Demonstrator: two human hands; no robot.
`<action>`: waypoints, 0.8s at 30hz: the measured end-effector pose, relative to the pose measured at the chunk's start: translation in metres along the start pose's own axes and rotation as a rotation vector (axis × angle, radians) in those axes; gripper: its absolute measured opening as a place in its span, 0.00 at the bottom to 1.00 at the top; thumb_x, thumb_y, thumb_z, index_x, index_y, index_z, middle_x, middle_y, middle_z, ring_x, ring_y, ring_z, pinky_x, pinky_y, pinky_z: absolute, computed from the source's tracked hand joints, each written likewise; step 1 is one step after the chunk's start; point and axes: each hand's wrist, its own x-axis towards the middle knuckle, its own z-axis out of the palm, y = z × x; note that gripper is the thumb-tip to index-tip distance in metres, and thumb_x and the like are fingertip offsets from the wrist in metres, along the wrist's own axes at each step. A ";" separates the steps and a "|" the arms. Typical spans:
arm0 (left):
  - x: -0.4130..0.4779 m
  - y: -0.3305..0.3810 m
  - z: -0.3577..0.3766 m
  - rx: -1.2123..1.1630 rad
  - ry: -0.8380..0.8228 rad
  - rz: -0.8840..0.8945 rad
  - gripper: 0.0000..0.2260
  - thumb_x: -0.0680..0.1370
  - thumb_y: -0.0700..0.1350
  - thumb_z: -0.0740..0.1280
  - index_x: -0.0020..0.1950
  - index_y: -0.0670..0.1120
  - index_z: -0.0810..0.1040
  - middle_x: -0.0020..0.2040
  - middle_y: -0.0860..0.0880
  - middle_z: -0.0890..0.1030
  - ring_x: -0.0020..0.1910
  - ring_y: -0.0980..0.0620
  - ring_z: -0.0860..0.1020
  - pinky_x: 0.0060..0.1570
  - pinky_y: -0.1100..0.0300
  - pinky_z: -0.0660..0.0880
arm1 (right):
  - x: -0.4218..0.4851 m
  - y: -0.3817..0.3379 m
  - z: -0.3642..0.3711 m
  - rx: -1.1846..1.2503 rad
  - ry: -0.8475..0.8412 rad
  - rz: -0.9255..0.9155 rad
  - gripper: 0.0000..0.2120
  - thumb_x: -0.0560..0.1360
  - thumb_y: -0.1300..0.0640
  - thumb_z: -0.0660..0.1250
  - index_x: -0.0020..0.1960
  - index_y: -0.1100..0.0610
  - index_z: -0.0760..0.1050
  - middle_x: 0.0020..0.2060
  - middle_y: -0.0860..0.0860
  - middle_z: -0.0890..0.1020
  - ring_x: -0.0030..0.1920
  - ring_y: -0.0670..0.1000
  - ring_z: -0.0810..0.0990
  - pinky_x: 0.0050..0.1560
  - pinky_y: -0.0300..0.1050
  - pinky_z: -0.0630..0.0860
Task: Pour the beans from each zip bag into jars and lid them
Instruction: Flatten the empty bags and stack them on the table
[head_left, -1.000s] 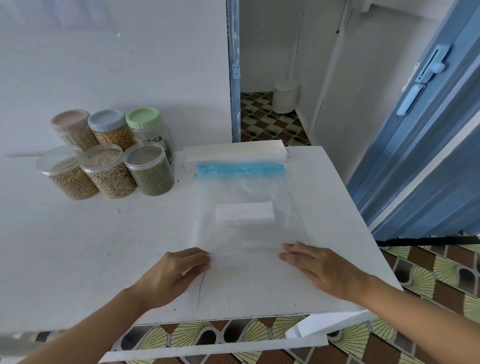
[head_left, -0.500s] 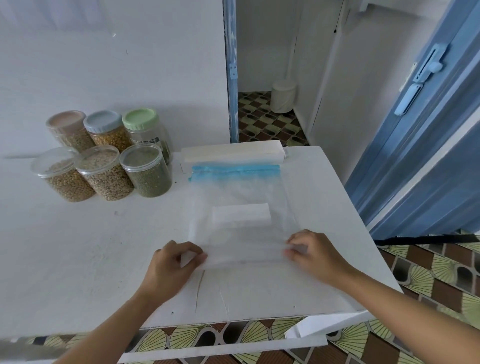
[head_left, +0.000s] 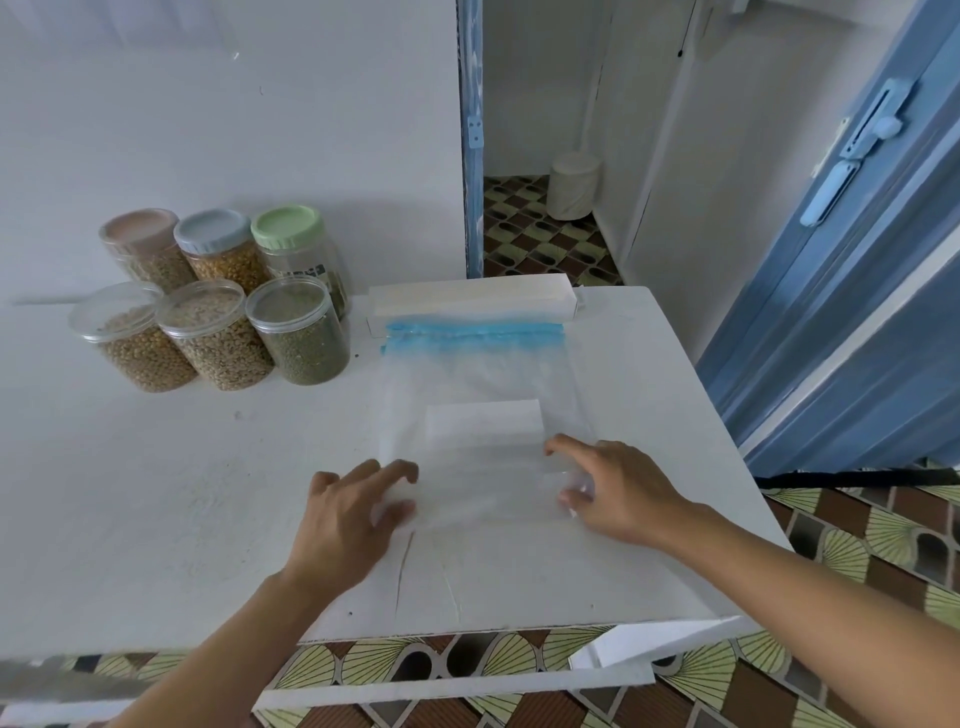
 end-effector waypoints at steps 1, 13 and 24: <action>0.000 0.003 0.001 0.049 -0.022 0.012 0.18 0.75 0.45 0.78 0.57 0.59 0.74 0.45 0.57 0.75 0.32 0.58 0.72 0.47 0.47 0.73 | -0.002 -0.001 0.002 -0.035 0.010 -0.032 0.20 0.76 0.52 0.69 0.67 0.45 0.71 0.40 0.47 0.77 0.47 0.54 0.77 0.44 0.47 0.73; -0.001 -0.011 0.013 0.130 -0.062 0.449 0.20 0.77 0.35 0.60 0.59 0.51 0.85 0.54 0.53 0.85 0.50 0.51 0.83 0.35 0.56 0.82 | -0.007 -0.007 0.033 -0.251 0.207 -0.525 0.28 0.60 0.76 0.72 0.56 0.56 0.85 0.47 0.53 0.81 0.46 0.55 0.81 0.40 0.46 0.79; 0.008 -0.036 -0.008 -0.094 -0.158 0.451 0.10 0.81 0.51 0.71 0.59 0.51 0.87 0.59 0.60 0.84 0.54 0.55 0.80 0.50 0.60 0.80 | -0.029 0.042 0.031 -0.004 0.190 -0.448 0.15 0.79 0.50 0.69 0.61 0.57 0.83 0.63 0.48 0.82 0.61 0.45 0.79 0.60 0.41 0.79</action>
